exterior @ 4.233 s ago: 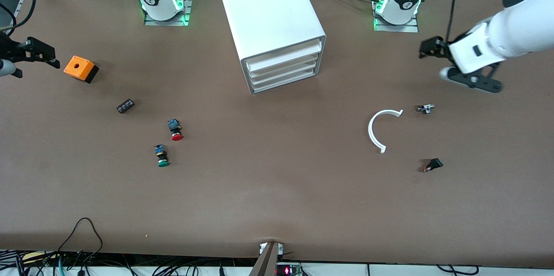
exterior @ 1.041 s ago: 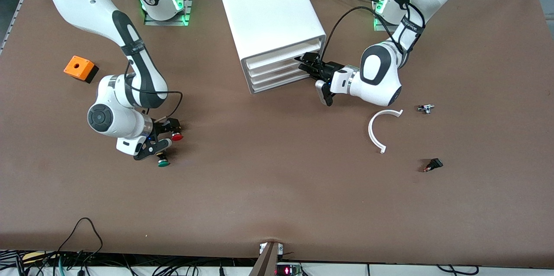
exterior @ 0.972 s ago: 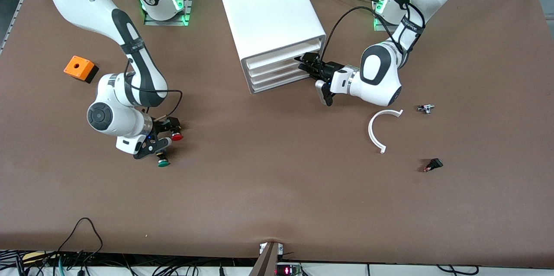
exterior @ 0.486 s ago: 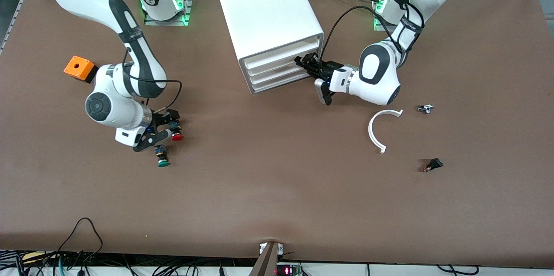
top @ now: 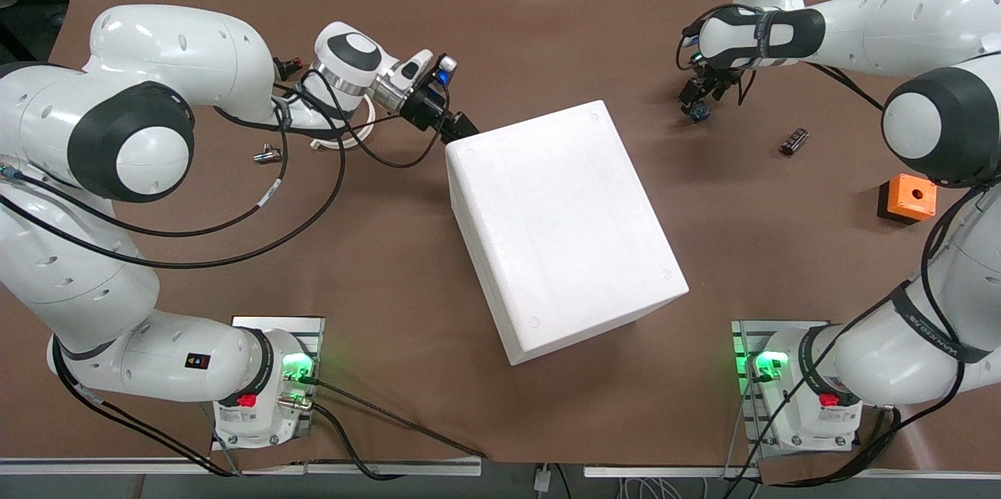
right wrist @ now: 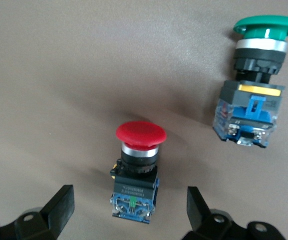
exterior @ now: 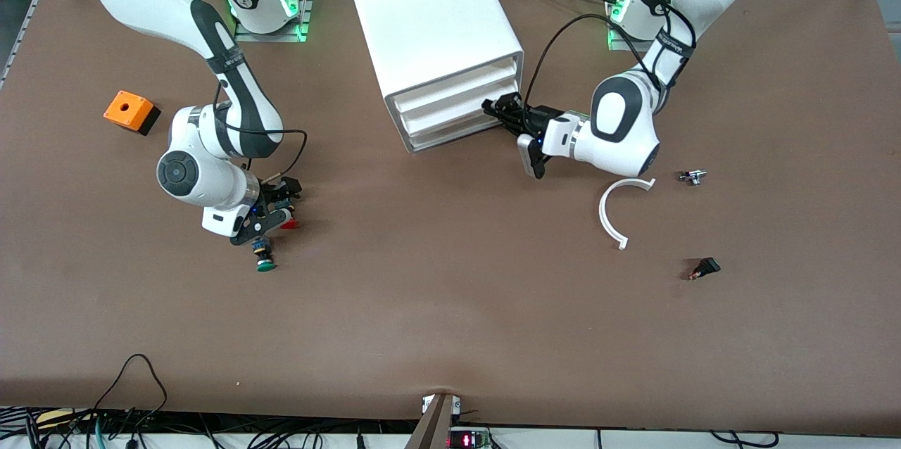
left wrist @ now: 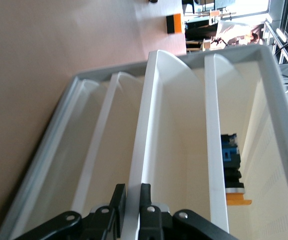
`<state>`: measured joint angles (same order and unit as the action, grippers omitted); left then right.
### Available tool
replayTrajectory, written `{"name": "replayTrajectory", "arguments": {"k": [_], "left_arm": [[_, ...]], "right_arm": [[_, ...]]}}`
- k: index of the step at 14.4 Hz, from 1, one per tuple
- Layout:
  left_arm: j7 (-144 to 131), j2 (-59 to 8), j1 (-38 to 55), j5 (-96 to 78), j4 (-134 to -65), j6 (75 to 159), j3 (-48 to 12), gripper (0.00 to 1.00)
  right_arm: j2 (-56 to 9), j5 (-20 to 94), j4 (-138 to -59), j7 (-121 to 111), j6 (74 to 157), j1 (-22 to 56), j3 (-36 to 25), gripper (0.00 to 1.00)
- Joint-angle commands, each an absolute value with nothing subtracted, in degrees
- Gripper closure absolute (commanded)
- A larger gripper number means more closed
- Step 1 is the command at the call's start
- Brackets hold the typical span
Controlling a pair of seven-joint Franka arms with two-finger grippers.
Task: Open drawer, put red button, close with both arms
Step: 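Pull the drawer open with the left gripper while the right gripper descends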
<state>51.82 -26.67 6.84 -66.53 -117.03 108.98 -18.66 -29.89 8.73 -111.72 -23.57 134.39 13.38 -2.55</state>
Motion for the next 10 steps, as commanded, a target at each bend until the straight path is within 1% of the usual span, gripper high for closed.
{"name": "replayTrajectory", "arguments": {"k": [1, 5, 10], "left_arm": [[50.71, -29.53, 5.63, -66.27, -112.24, 107.49, -18.72, 1.00], [50.80, -31.46, 5.27, -66.18, -110.13, 107.58, -18.11, 1.00], [50.71, -33.92, 4.49, -63.29, -106.18, 107.58, -16.96, 1.00]], "right_arm": [[-29.09, 8.79, -113.81, -24.70, 137.63, 13.54, -2.72, 0.00], [-28.39, 8.79, -116.19, -24.70, 141.15, 13.54, -2.72, 0.00], [-27.51, 8.70, -117.86, -24.70, 141.50, 13.54, -2.72, 0.00]]}}
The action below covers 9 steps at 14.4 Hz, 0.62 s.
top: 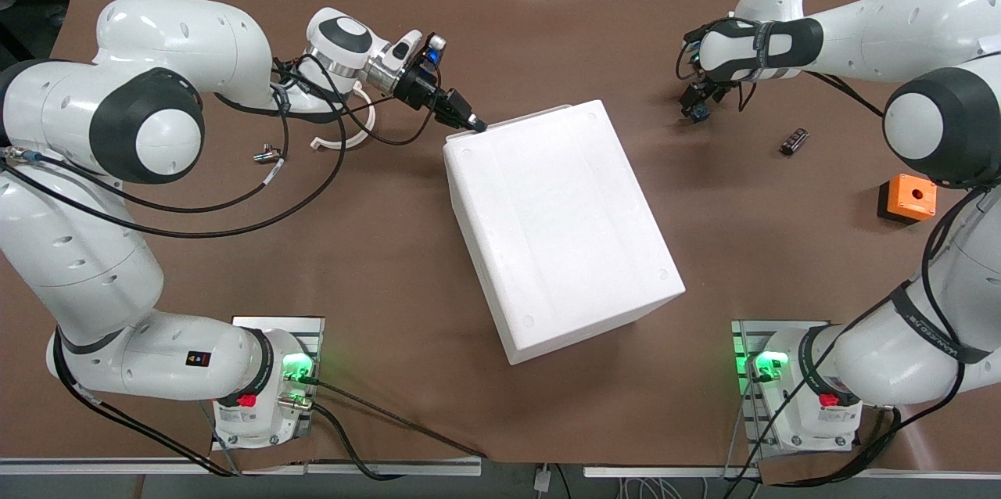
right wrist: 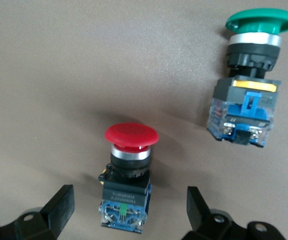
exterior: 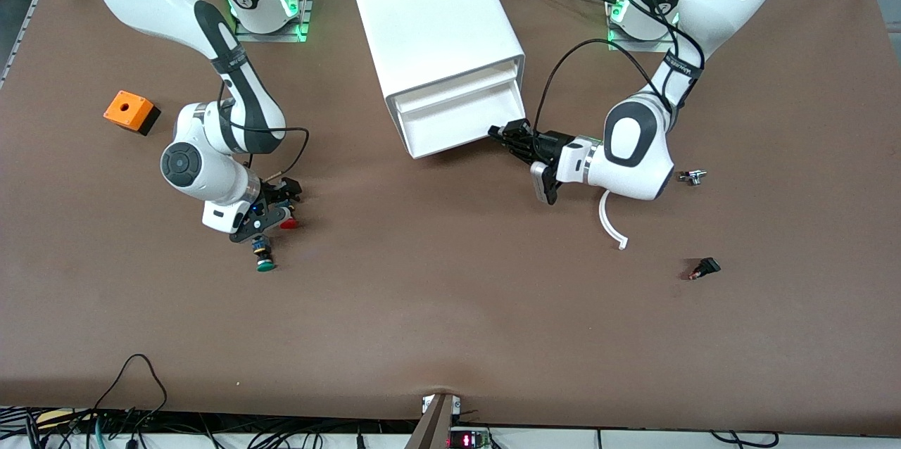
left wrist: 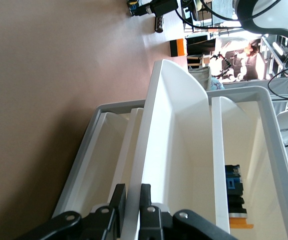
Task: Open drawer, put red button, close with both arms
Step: 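Grasp the red button with the right gripper while the left gripper withdraws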
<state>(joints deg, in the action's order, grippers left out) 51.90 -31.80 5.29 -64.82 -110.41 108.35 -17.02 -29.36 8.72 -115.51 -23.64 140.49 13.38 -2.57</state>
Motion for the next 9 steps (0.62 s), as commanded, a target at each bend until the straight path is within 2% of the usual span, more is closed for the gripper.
{"name": "replayTrajectory", "arguments": {"k": [1, 3, 4, 5, 6, 9], "left_arm": [[50.54, -33.93, 3.96, -62.67, -106.00, 107.49, -16.96, 1.00], [50.36, -34.01, 3.87, -62.67, -105.91, 107.58, -16.96, 1.00], [50.27, -34.36, 3.95, -62.67, -105.82, 107.58, -16.96, 0.82], [50.88, -34.37, 3.87, -62.58, -105.73, 107.58, -16.96, 0.14], [50.80, -34.28, 3.78, -62.58, -105.65, 107.49, -16.96, 0.00], [50.10, -33.58, 3.08, -62.40, -104.42, 107.32, -16.79, 0.00]], "right_arm": [[-27.25, 8.70, -117.95, -24.70, 141.50, 13.54, -2.72, 0.00], [-27.25, 8.70, -118.04, -24.61, 141.50, 13.71, -2.72, 0.07], [-27.25, 8.79, -118.21, -24.61, 141.50, 13.71, -2.72, 0.10], [-27.25, 8.70, -118.30, -24.61, 141.50, 13.71, -2.72, 0.12], [-27.33, 8.70, -118.39, -24.70, 141.50, 13.80, -2.72, 0.14], [-27.60, 8.70, -118.48, -24.70, 142.12, 13.80, -2.72, 0.14]]}}
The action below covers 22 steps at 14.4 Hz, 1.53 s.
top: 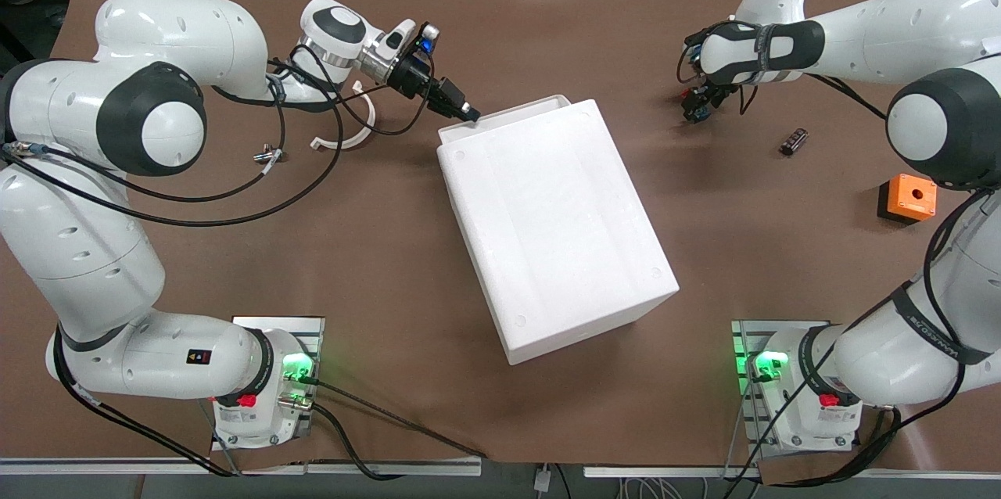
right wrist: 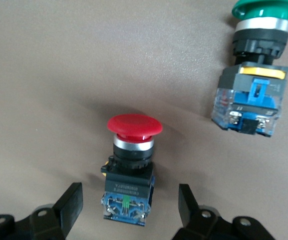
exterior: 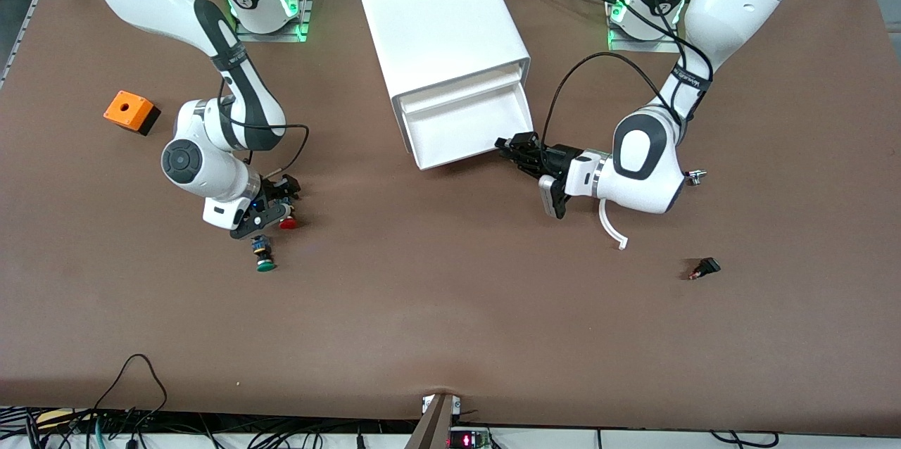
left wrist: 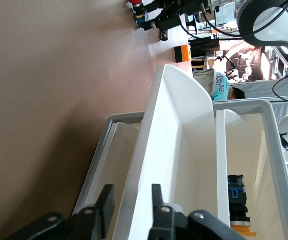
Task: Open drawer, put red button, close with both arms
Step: 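Grasp the red button with the right gripper while the left gripper withdraws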
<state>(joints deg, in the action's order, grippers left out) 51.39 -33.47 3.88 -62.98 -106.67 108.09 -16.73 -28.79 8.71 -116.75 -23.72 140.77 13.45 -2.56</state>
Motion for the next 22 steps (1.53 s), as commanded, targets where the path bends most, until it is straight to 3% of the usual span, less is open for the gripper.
{"name": "replayTrajectory", "arguments": {"k": [1, 6, 7, 9, 13, 17, 22], "left_arm": [[49.14, -33.40, 2.82, -61.27, -103.46, 106.53, -16.96, 0.00], [30.10, -33.05, -0.35, -45.31, -88.72, 95.39, -16.79, 0.00], [27.27, -33.05, -0.53, -41.44, -85.64, 93.36, -16.79, 0.00], [24.27, -33.05, -1.05, -34.75, -81.49, 90.89, -16.70, 0.00], [23.82, -29.63, -3.60, -19.64, -79.01, 90.44, -16.70, 0.00], [21.10, -26.72, -2.81, 3.21, -78.66, 90.26, -17.75, 0.00], [20.57, -26.55, -4.48, 12.65, -67.95, 90.00, -16.26, 0.00]], "right_arm": [[-27.68, 8.70, -118.48, -24.70, 142.21, 13.89, -2.72, 0.17], [-27.86, 8.70, -118.48, -24.61, 142.21, 14.94, -2.72, 0.40], [-27.77, 8.70, -118.39, -24.70, 142.21, 14.94, -2.72, 0.55], [-27.86, 8.70, -118.39, -24.78, 142.12, 14.85, -2.72, 0.64], [-27.60, 8.70, -118.04, -24.96, 142.03, 14.85, -2.81, 0.74], [-26.55, 8.79, -117.25, -28.12, 141.94, 14.85, -3.25, 0.78], [-21.54, 8.61, -115.14, -29.18, 140.11, 14.85, -3.16, 0.79]]}}
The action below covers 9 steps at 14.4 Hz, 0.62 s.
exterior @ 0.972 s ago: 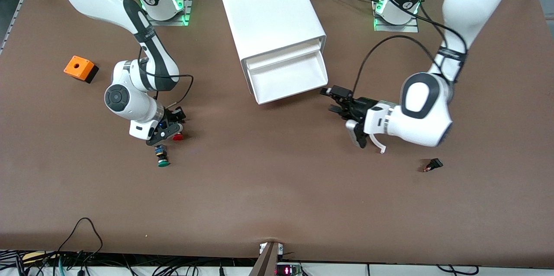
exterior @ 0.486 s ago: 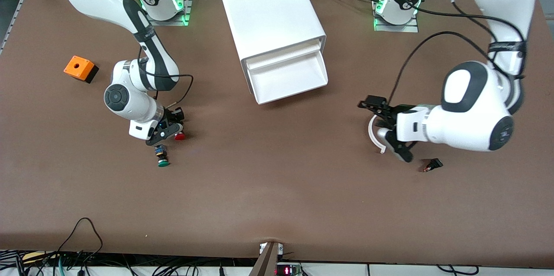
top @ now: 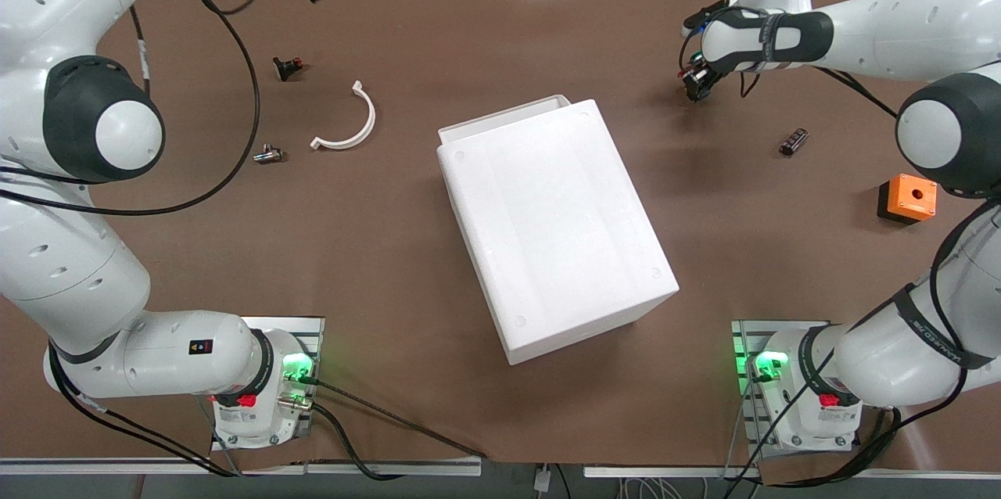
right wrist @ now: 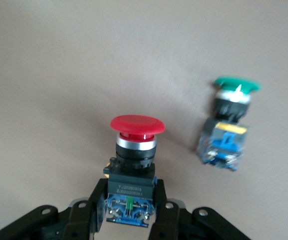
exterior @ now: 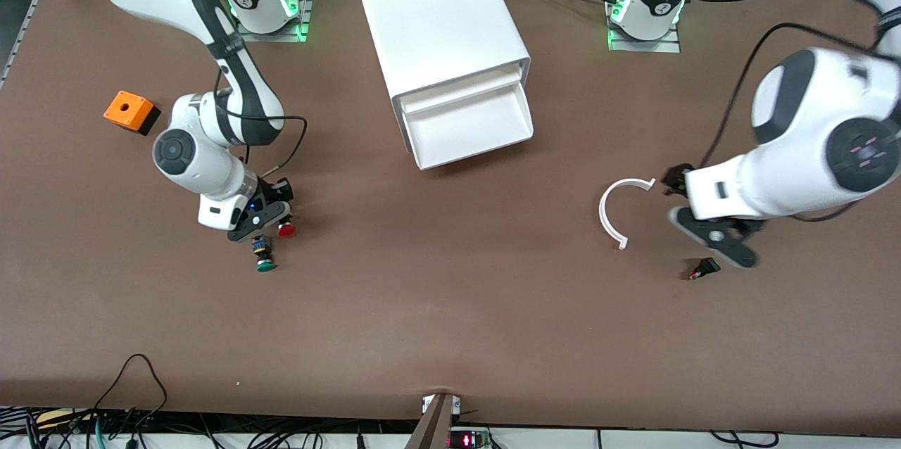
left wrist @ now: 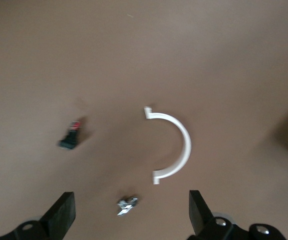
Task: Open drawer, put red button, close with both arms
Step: 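Carry the red button with the right gripper over the open drawer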
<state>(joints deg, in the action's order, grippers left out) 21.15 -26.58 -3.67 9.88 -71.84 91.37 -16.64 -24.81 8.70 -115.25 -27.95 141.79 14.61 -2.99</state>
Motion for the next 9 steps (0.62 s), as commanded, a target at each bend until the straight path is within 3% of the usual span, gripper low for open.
{"name": "replayTrajectory", "arguments": {"k": [1, 5, 9], "left_arm": [[20.31, -26.54, -5.18, 12.48, -67.16, 89.65, -16.35, 0.00], [13.73, -26.54, -5.45, 11.78, -62.49, 86.75, -16.08, 0.00], [9.41, -26.72, -9.22, 9.15, -62.58, 86.75, -16.17, 0.00]], "right_arm": [[-20.75, 8.61, -113.31, -29.53, 137.92, 14.85, -3.08, 0.79], [-20.30, 6.43, -98.47, -34.08, 123.34, 15.64, -2.81, 0.80], [-20.39, 2.99, -90.36, -43.23, 119.53, 20.02, -2.64, 0.82]]}}
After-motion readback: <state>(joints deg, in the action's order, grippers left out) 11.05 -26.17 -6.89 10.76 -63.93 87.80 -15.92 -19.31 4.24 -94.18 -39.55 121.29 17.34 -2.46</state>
